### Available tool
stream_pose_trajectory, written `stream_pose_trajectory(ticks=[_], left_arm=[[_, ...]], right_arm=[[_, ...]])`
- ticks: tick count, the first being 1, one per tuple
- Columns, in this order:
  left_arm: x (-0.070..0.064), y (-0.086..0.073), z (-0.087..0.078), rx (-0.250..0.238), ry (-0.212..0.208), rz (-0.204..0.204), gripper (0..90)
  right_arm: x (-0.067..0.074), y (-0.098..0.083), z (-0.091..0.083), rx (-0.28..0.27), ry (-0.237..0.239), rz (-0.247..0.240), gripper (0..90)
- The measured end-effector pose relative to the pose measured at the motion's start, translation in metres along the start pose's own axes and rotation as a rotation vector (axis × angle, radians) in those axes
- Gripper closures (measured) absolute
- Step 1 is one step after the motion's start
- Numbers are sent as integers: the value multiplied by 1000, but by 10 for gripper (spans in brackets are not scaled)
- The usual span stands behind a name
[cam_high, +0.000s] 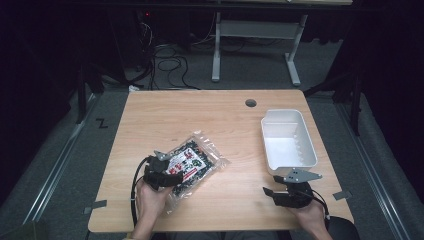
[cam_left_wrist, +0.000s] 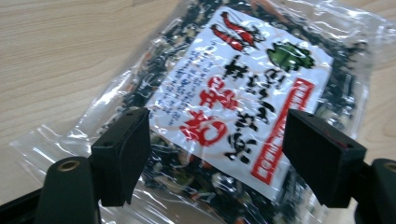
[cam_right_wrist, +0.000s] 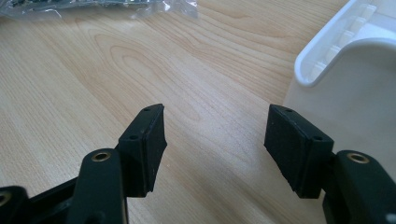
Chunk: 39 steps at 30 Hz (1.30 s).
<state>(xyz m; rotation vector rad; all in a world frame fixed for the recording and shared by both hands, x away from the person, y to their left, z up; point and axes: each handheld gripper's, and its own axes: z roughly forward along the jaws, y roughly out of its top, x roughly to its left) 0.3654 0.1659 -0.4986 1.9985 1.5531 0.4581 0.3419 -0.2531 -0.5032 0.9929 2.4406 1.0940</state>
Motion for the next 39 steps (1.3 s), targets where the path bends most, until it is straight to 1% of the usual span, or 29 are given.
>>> stream_pose_trajectory(ticks=[4,6,8,10,14,15,16,17,18,19,21,26,32,36,39], left_arm=[[8,2,9,20,34,-23,234],[9,2,11,21,38,-27,234],[11,3,14,29,51,-30,234],[12,3,17,46,58,-25,234],[11,2,20,62,69,-10,234],[11,2,20,58,62,-13,232],[12,0,21,43,57,-26,237],[12,0,21,43,57,-26,240],[13,-1,20,37,42,-36,243],[13,-1,20,37,42,-36,250],[15,-3,21,36,11,-54,262],[13,-3,21,37,3,-42,262],[7,-6,20,32,-13,-33,262],[2,-6,20,33,-10,-10,262],[-2,-6,19,34,-25,-2,261]], right_arm=[[-1,0,0,-6,-1,0,392],[-1,0,0,-4,-2,0,391],[0,0,0,-4,-2,-1,390],[0,0,-1,-1,-3,5,390],[-1,-1,0,2,-7,-1,388],[-1,-1,0,5,-8,0,388],[-1,-1,0,3,-8,-4,388],[-1,-1,0,2,-8,-6,388],[-1,-1,0,2,-8,-6,388],[-1,-1,0,4,-7,-6,388],[-1,-1,0,7,-6,-7,388],[0,-1,2,13,-5,-6,388],[0,-1,2,11,-6,-1,389],[0,-1,2,12,-7,-9,390],[-1,-1,1,7,-8,-13,390]])
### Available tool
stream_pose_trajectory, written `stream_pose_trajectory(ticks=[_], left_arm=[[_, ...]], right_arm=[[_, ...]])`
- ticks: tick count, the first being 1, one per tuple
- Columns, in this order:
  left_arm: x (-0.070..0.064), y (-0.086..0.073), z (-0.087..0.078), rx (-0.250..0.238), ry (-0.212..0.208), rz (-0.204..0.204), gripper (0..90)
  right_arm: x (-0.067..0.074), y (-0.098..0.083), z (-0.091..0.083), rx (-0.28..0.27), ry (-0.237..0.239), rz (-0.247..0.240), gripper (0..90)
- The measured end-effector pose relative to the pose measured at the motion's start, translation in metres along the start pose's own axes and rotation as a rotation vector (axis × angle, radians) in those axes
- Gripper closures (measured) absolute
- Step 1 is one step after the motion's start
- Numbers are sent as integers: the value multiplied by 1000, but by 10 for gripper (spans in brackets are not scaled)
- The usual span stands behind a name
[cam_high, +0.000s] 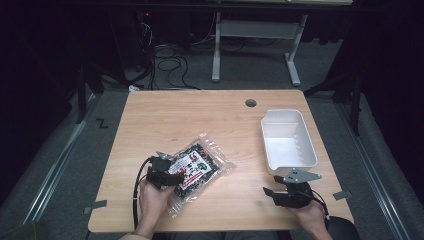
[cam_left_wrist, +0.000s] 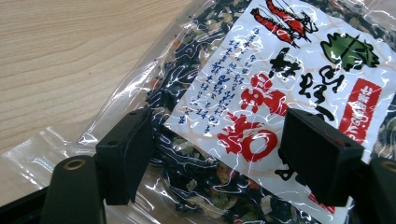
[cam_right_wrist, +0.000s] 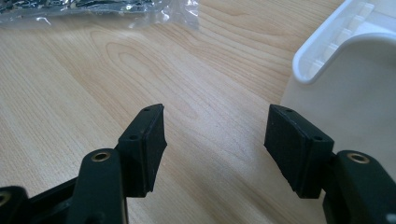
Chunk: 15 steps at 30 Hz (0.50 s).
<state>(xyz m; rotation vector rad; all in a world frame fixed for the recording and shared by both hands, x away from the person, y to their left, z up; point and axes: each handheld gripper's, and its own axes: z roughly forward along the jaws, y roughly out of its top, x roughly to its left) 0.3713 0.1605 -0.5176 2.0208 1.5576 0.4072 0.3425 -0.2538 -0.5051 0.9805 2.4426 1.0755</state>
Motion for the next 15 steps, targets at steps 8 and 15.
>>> stream_pose_trajectory(ticks=[8,15], left_arm=[[-8,0,0,11,-27,21,260],[-19,0,1,11,-48,54,260]], right_arm=[[0,0,1,3,-2,12,391],[-1,1,0,0,-7,18,392]])
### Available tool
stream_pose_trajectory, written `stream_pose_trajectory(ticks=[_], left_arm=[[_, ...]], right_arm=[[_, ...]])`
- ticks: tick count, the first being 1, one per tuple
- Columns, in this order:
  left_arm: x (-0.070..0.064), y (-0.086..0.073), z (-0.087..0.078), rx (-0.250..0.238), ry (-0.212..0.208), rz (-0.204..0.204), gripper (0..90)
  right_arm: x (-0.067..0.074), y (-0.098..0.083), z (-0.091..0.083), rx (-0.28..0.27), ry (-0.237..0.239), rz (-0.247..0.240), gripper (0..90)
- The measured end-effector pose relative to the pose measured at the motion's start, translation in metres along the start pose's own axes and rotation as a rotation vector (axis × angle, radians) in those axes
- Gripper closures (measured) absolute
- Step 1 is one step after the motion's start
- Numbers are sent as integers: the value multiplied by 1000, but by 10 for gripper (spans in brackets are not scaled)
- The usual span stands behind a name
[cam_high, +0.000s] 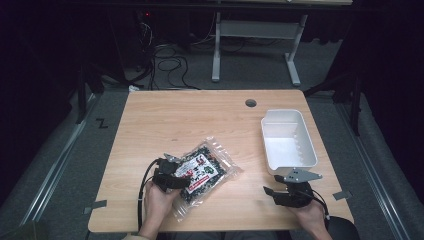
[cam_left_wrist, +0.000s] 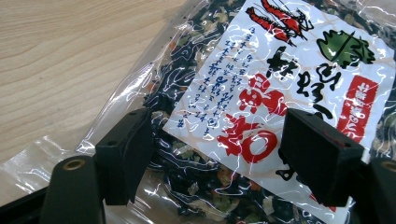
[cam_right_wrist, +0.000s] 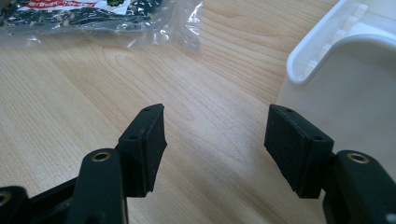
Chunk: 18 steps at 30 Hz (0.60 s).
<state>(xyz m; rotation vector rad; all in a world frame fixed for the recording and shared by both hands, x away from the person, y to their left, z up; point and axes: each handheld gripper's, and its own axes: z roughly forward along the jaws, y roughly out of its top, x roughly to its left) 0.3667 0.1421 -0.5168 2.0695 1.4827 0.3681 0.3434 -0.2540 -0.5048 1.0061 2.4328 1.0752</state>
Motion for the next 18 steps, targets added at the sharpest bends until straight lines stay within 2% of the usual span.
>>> stream_pose_trajectory(ticks=[8,11,16,18], left_arm=[[-8,1,1,6,-19,26,260],[-10,1,1,12,-29,39,260],[-14,1,1,11,-37,53,260],[-16,1,2,8,-39,56,260]], right_arm=[[1,0,-2,-15,8,2,404],[0,1,-3,-49,8,23,391],[2,4,-6,-72,2,18,375],[3,6,-7,-62,8,26,368]])
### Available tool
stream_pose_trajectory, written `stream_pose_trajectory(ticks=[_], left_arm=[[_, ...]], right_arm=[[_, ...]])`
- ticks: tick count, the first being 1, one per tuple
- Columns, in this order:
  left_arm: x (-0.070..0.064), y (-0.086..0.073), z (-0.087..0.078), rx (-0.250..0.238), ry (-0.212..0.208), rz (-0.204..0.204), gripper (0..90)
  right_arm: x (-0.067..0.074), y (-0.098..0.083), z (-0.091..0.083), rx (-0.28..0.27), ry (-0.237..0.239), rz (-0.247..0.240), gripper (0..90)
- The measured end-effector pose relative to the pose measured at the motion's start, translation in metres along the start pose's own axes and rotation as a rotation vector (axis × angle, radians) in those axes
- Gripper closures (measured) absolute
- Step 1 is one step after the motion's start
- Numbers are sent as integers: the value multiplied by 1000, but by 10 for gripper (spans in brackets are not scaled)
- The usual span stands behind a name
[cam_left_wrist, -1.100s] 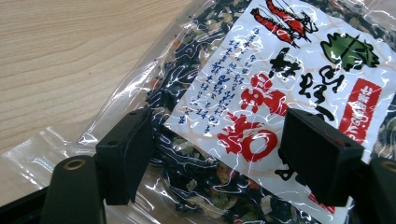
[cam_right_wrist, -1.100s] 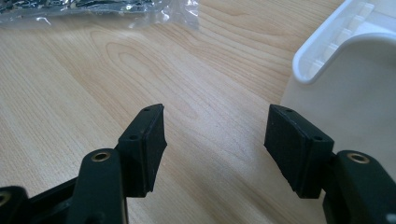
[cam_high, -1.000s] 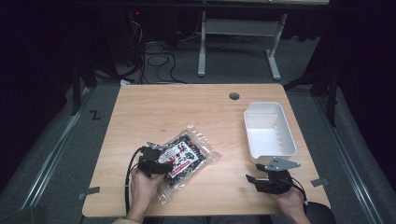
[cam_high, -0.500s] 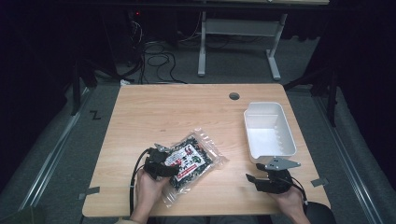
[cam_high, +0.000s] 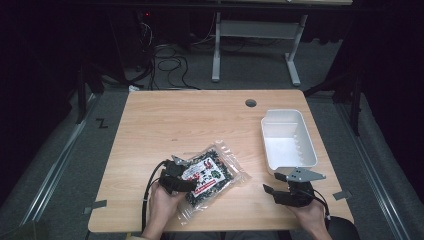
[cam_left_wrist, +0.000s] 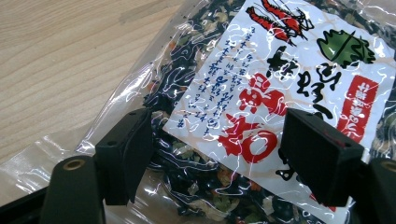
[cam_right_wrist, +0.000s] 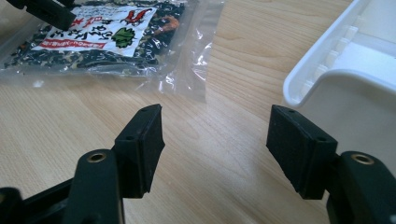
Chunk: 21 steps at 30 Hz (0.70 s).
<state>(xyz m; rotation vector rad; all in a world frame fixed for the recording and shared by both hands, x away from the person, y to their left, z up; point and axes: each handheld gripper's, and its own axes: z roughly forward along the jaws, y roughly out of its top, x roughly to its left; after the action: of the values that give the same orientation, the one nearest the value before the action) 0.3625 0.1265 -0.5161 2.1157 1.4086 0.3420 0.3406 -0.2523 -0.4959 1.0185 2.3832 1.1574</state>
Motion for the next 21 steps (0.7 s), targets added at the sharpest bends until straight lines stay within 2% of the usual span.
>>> stream_pose_trajectory(ticks=[2,3,10,11,16,21], left_arm=[[-1,0,0,0,-4,1,260],[-2,0,0,2,-10,8,259],[-6,0,1,-1,-17,23,260],[-7,0,1,-1,-20,25,260],[-8,0,0,4,-31,35,260],[-9,0,0,9,-38,45,260]], right_arm=[[0,1,1,14,5,4,368],[0,2,4,50,15,10,381],[4,11,10,110,62,-8,392],[5,13,12,116,77,14,397],[8,23,21,181,87,-28,346],[16,46,33,227,102,-51,316]])
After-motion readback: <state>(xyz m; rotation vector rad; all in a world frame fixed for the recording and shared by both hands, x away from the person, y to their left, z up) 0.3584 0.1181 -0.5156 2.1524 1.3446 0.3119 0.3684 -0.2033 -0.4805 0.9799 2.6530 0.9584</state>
